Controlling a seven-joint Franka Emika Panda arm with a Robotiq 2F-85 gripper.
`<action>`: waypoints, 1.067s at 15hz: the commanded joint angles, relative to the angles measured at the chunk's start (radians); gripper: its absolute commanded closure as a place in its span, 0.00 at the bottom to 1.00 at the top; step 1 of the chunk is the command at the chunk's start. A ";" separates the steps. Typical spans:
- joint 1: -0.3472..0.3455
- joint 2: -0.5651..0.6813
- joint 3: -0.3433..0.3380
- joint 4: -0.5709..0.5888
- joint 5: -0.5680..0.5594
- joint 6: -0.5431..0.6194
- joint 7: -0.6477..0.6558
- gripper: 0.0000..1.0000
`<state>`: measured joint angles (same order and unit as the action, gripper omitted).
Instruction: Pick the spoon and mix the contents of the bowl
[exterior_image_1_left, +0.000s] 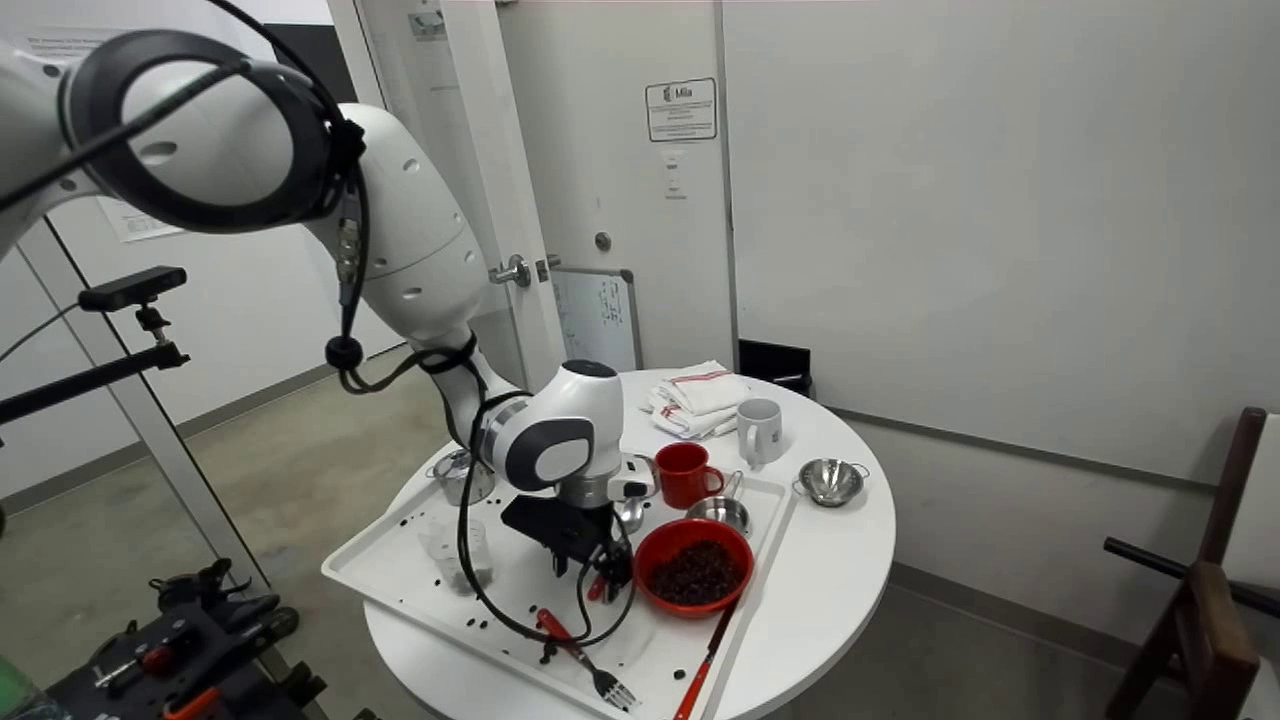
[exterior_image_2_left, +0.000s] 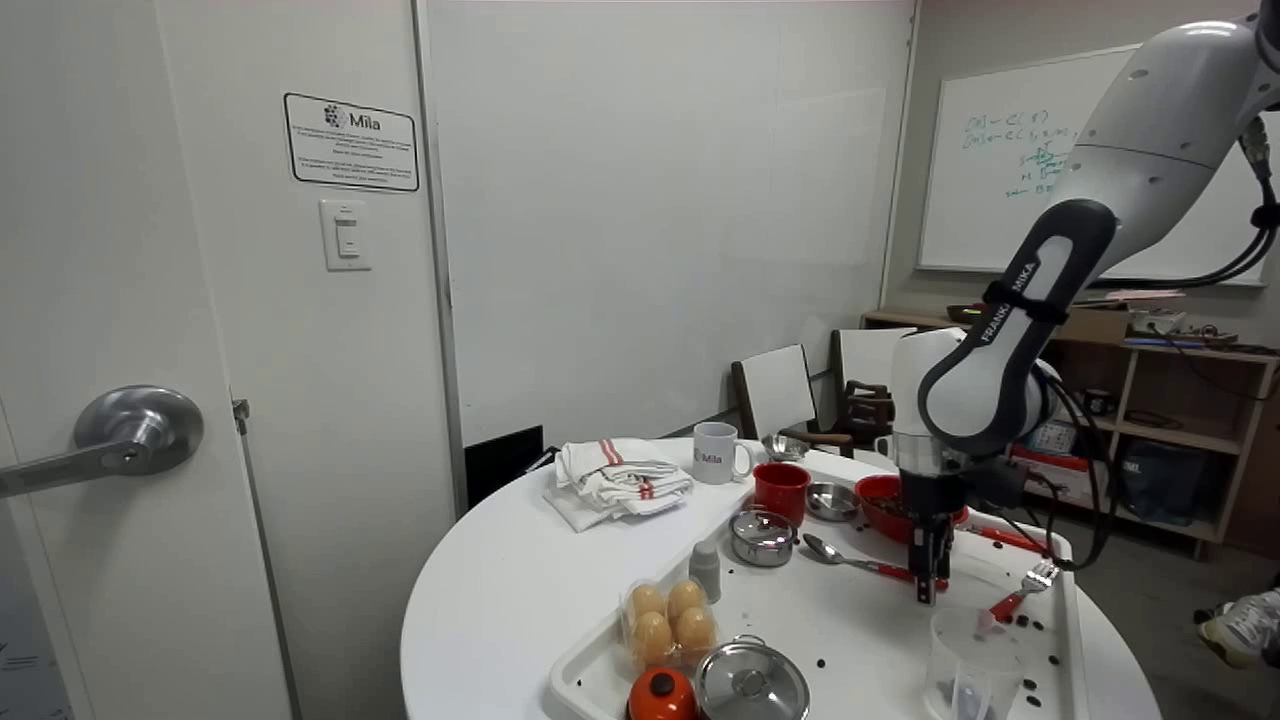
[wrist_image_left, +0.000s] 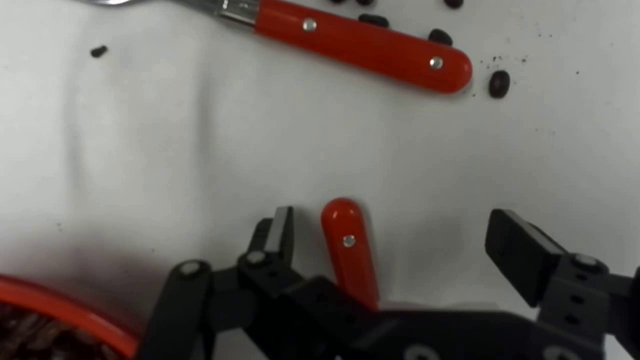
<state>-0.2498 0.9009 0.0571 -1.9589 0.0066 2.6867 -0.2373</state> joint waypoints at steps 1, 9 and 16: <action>-0.019 0.027 0.015 0.022 0.011 0.035 -0.029 0.29; -0.045 0.004 0.038 0.004 0.014 0.046 -0.050 0.81; -0.080 -0.061 0.071 -0.041 0.045 -0.005 -0.049 0.92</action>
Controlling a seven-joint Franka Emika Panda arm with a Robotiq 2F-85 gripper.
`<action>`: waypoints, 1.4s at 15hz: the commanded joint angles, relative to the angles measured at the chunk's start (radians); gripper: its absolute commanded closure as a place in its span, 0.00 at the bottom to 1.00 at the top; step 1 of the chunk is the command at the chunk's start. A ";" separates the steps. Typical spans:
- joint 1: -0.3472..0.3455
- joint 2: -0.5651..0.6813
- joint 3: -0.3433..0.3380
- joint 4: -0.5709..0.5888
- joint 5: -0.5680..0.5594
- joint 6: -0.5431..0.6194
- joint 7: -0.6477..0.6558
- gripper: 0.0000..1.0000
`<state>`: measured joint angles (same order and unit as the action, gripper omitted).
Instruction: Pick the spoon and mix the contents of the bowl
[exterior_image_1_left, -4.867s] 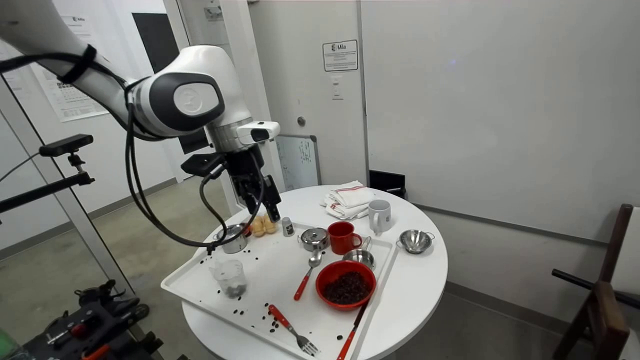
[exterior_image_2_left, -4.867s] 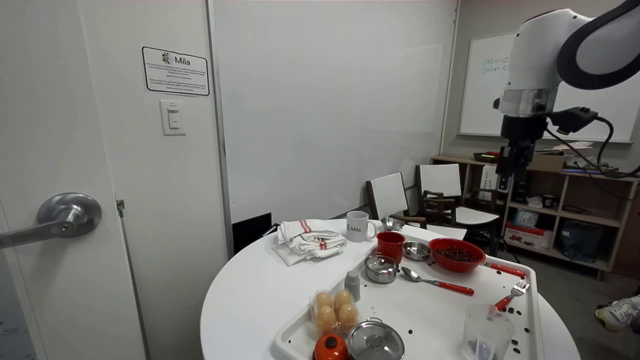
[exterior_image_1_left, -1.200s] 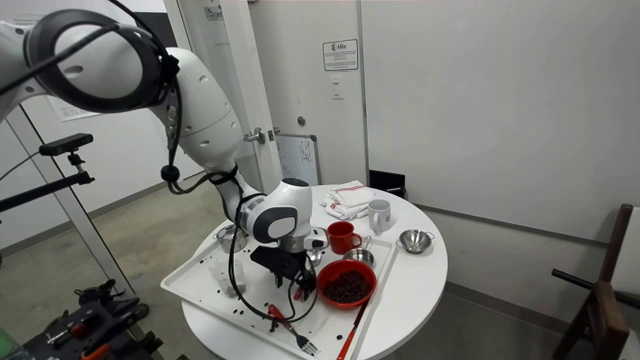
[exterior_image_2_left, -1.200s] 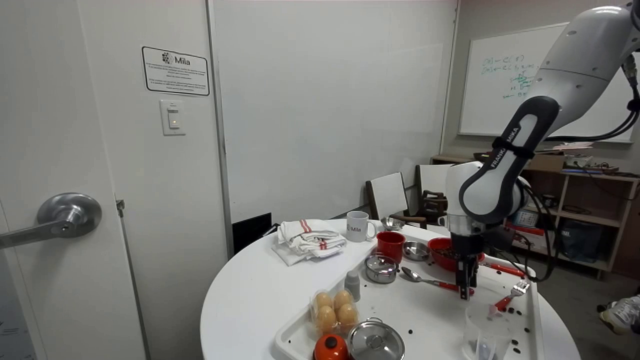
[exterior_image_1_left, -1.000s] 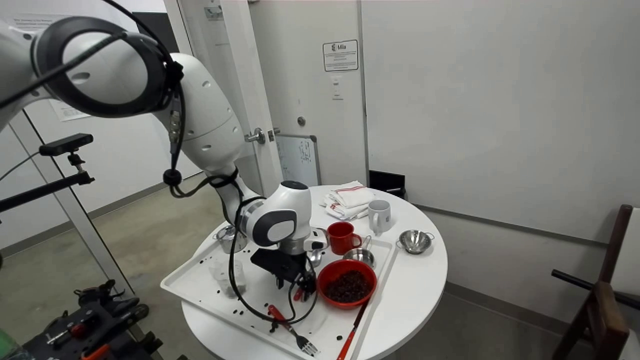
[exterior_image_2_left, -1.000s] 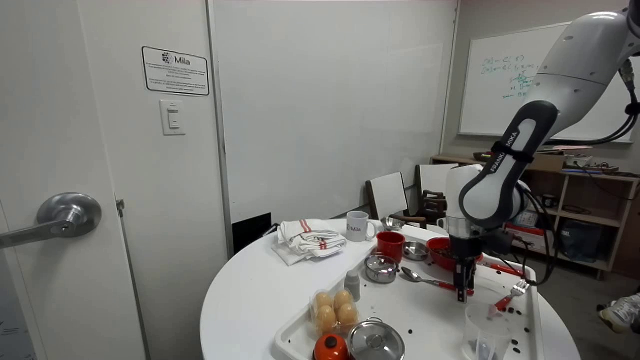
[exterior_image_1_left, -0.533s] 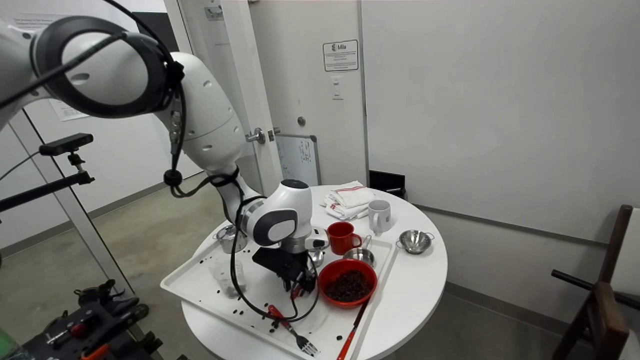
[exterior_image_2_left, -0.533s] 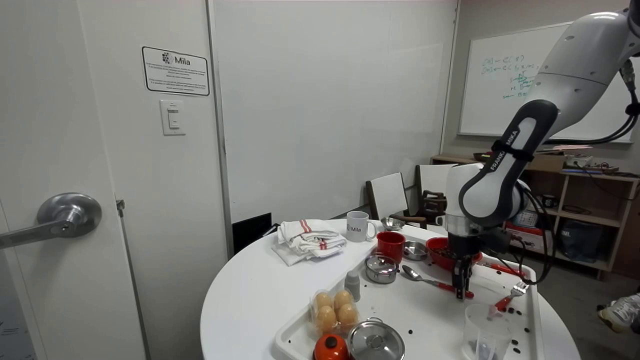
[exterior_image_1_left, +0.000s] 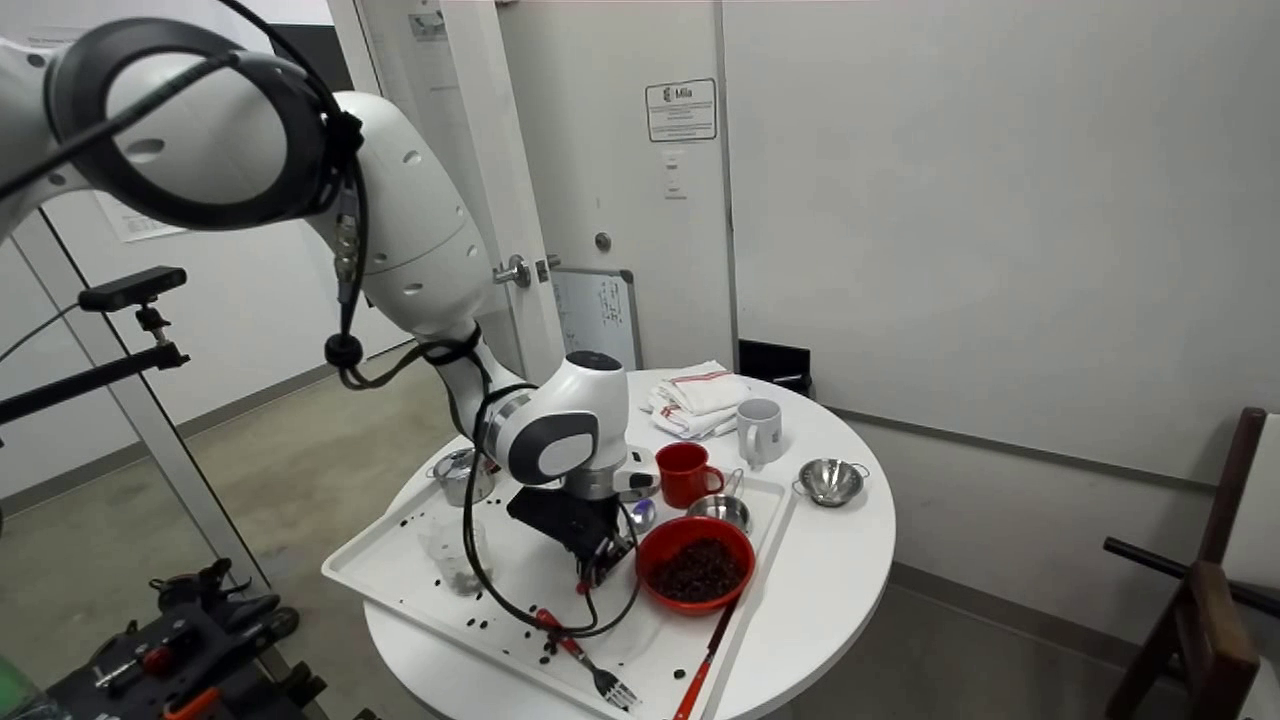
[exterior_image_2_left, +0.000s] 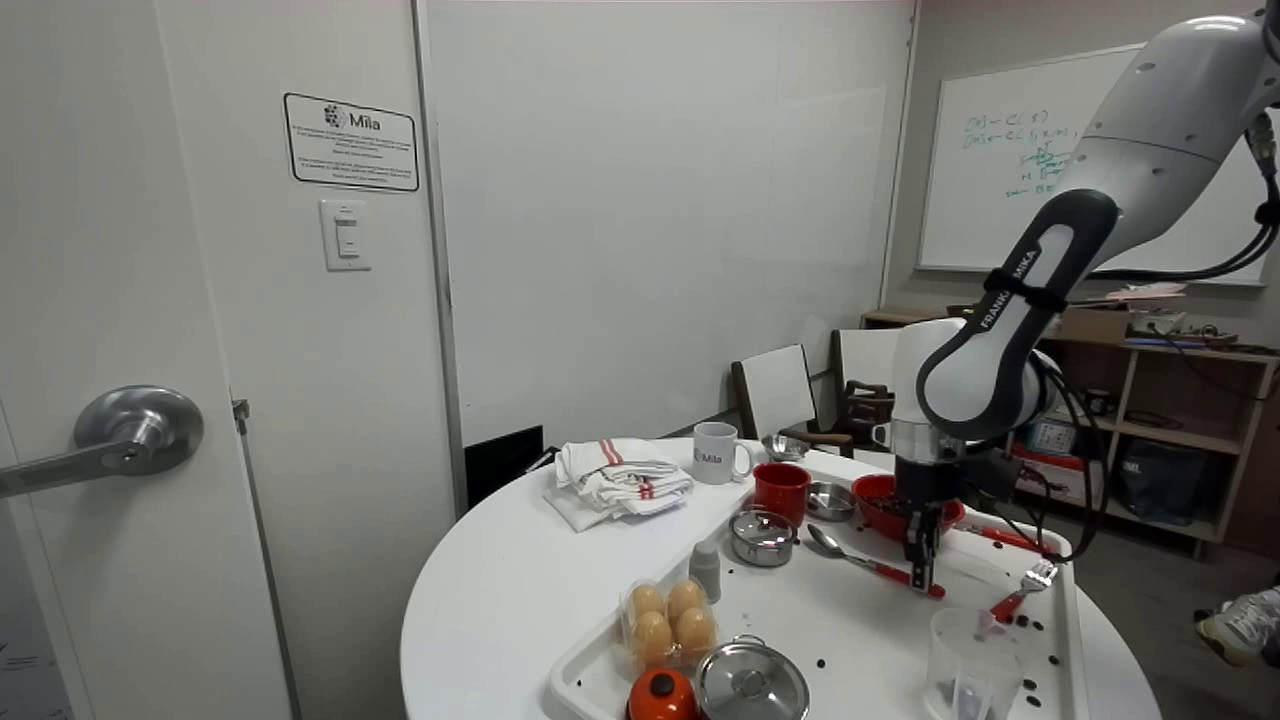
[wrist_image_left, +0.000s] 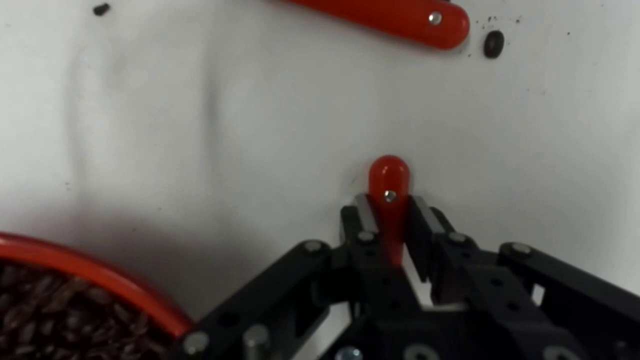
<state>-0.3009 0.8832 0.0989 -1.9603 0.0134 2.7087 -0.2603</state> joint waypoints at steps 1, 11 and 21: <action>-0.034 -0.051 0.035 -0.046 0.042 -0.032 -0.027 0.92; -0.040 -0.262 0.033 -0.186 0.088 -0.089 -0.035 0.92; 0.126 -0.371 -0.168 0.064 -0.084 -0.598 0.136 0.92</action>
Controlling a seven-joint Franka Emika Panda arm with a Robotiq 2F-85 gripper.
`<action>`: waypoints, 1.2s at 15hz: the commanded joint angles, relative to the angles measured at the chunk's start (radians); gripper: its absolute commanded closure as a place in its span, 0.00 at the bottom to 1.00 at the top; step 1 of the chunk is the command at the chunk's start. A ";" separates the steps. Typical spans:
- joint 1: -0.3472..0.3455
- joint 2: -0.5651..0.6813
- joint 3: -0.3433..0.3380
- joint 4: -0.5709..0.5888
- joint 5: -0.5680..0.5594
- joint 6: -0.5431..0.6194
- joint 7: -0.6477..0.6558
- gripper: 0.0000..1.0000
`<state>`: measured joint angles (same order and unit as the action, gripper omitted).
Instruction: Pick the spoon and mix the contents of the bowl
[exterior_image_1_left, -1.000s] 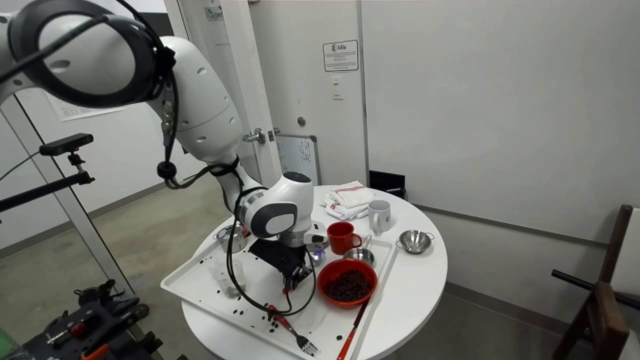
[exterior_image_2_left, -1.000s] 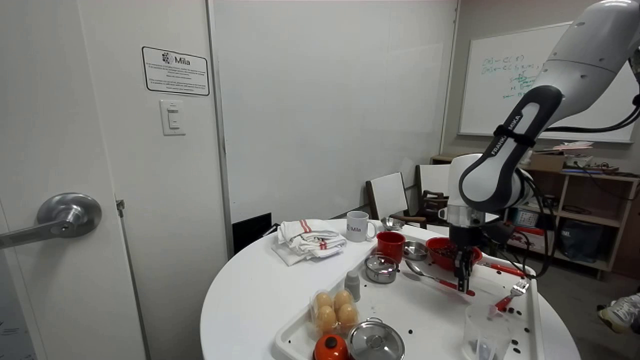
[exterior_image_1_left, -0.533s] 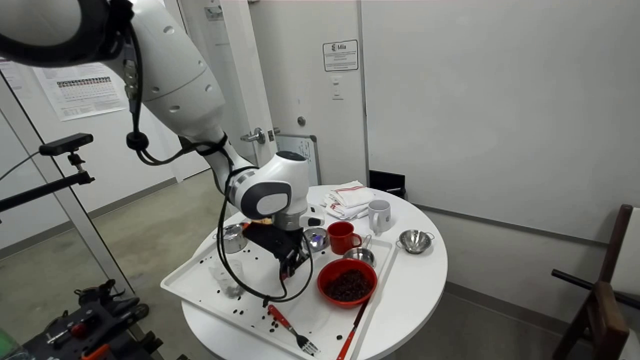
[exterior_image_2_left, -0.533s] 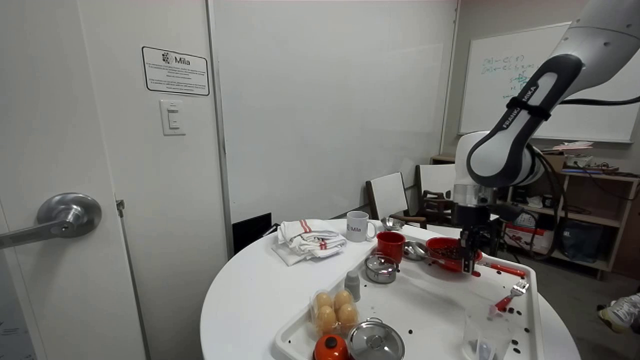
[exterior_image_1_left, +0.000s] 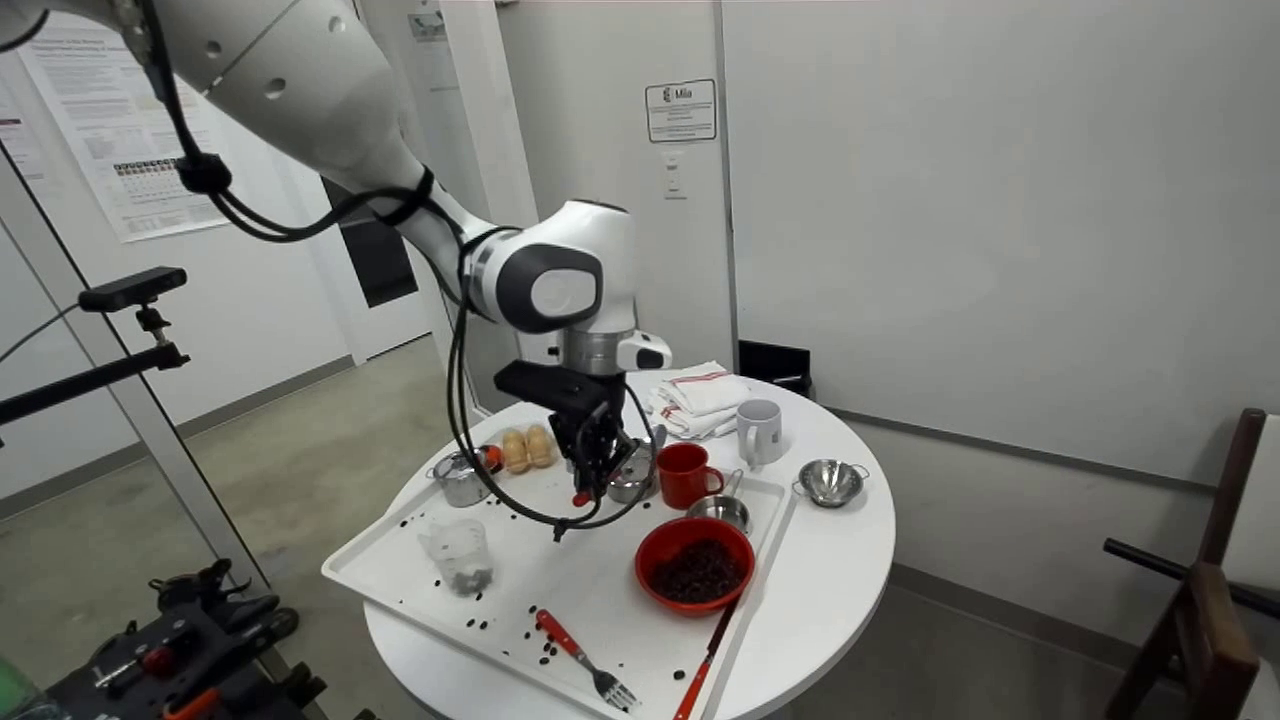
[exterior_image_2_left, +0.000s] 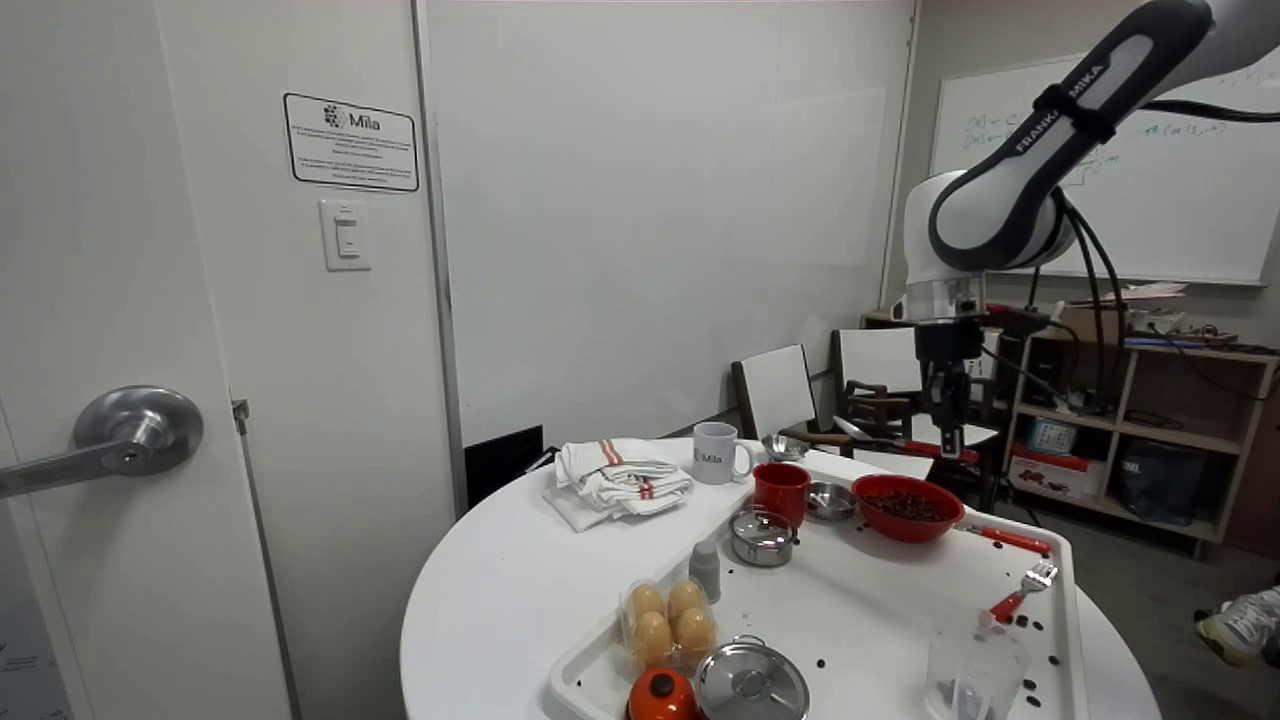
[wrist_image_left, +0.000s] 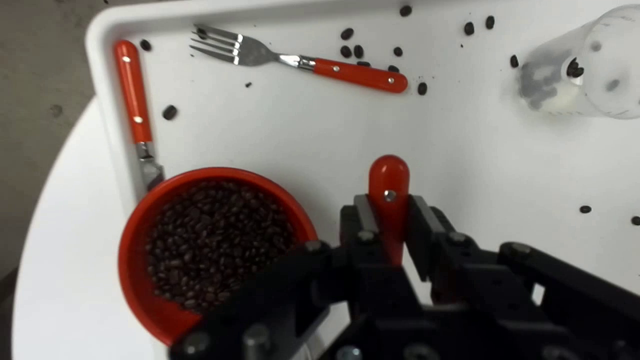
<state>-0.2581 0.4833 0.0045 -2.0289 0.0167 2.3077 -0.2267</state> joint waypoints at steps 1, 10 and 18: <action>0.101 0.046 -0.085 0.183 -0.115 -0.272 0.122 0.92; 0.146 0.305 -0.088 0.630 -0.204 -0.821 0.097 0.92; 0.023 0.583 -0.086 0.973 0.026 -1.025 0.201 0.94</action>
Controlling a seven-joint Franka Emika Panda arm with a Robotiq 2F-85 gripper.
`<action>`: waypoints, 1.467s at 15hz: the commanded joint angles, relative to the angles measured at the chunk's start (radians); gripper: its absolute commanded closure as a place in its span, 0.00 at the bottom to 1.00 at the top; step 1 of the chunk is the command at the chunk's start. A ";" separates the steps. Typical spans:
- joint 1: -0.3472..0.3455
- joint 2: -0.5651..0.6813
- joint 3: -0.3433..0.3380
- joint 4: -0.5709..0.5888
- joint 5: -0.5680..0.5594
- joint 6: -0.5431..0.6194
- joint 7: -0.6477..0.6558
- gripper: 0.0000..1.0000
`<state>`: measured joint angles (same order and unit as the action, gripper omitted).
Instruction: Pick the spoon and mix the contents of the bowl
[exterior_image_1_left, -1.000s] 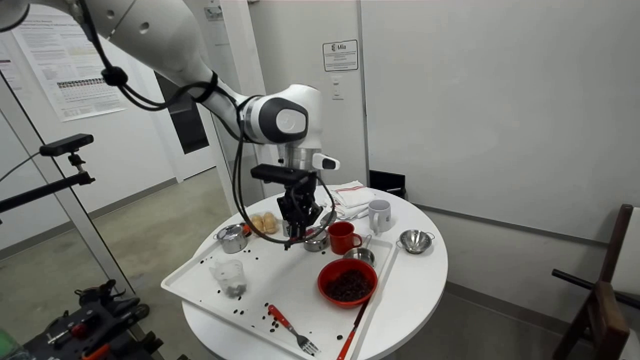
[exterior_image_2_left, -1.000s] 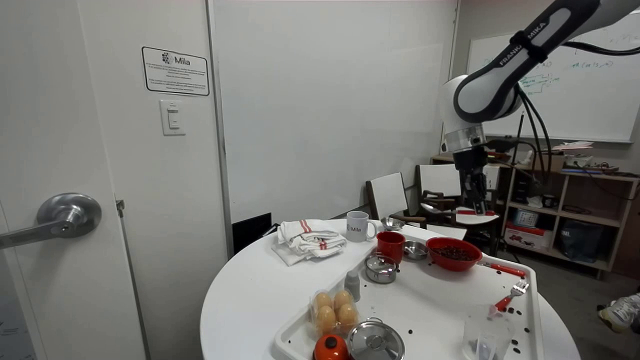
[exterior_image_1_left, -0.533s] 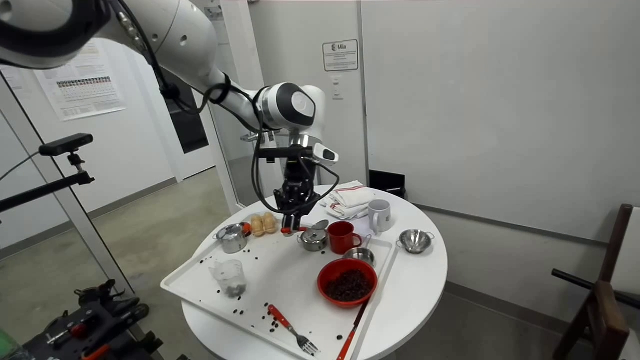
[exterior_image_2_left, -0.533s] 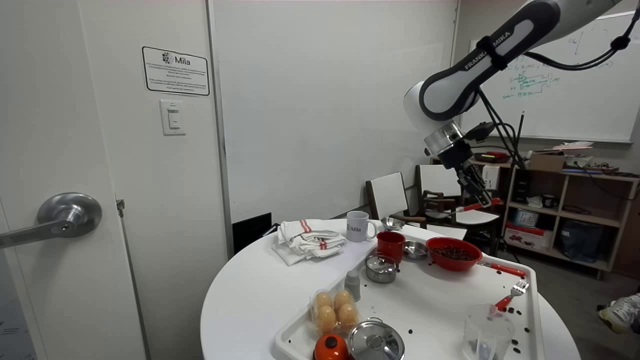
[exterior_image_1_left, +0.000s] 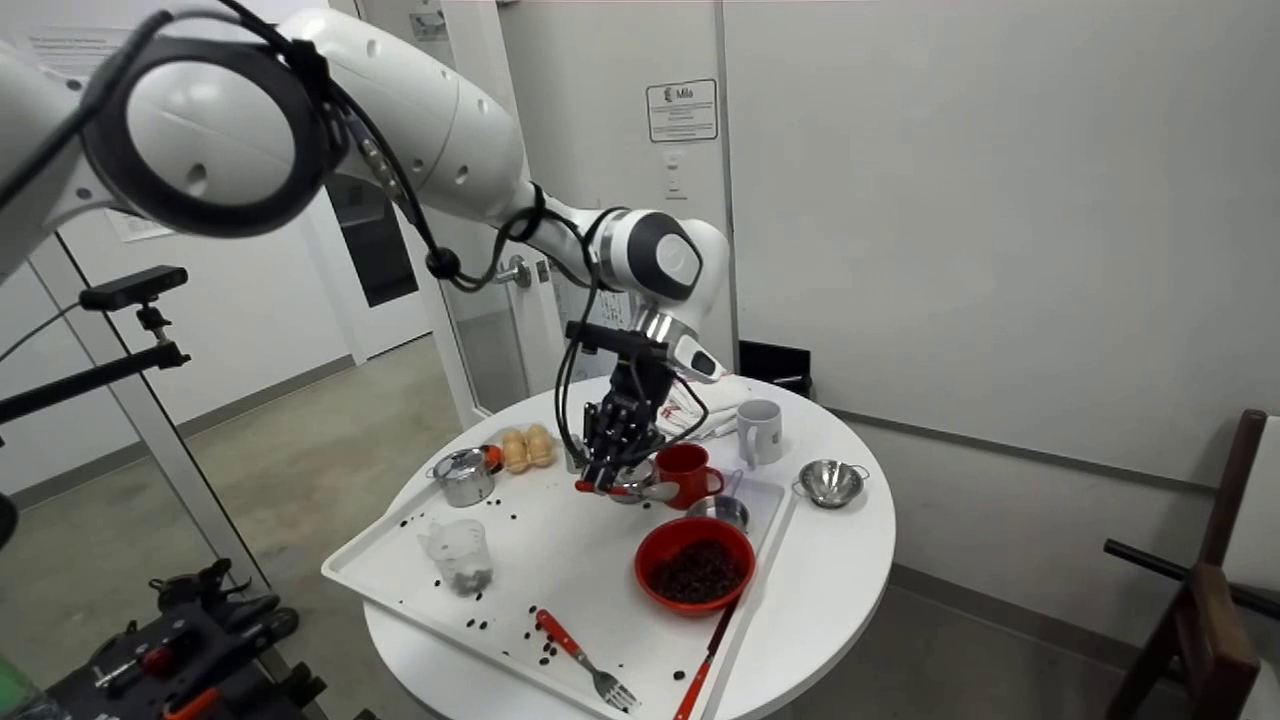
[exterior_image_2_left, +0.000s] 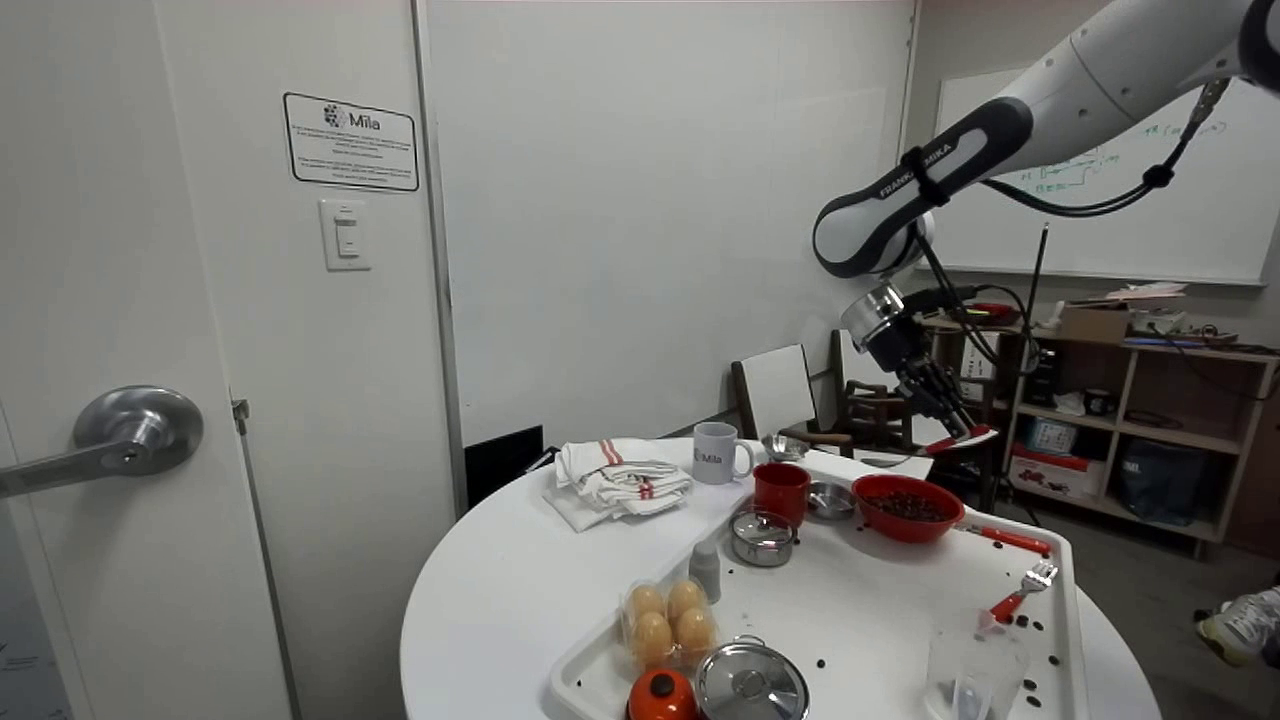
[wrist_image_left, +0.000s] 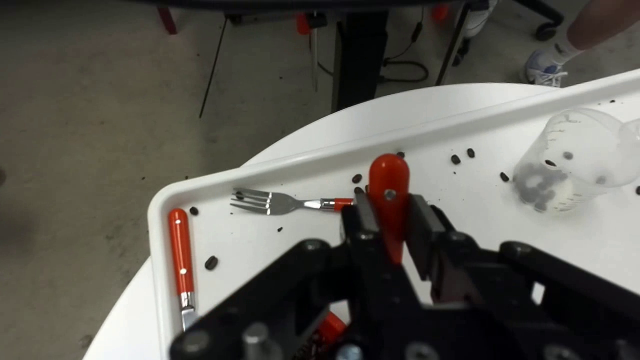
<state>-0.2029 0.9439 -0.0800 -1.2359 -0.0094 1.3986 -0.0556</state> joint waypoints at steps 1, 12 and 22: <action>-0.041 0.146 -0.001 0.210 0.059 -0.143 0.034 0.94; -0.060 0.331 -0.007 0.470 0.046 -0.388 0.053 0.94; -0.132 0.317 0.049 0.471 0.275 -0.455 0.226 0.93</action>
<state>-0.2865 1.2683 -0.0637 -0.7881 0.1529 0.9987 0.0782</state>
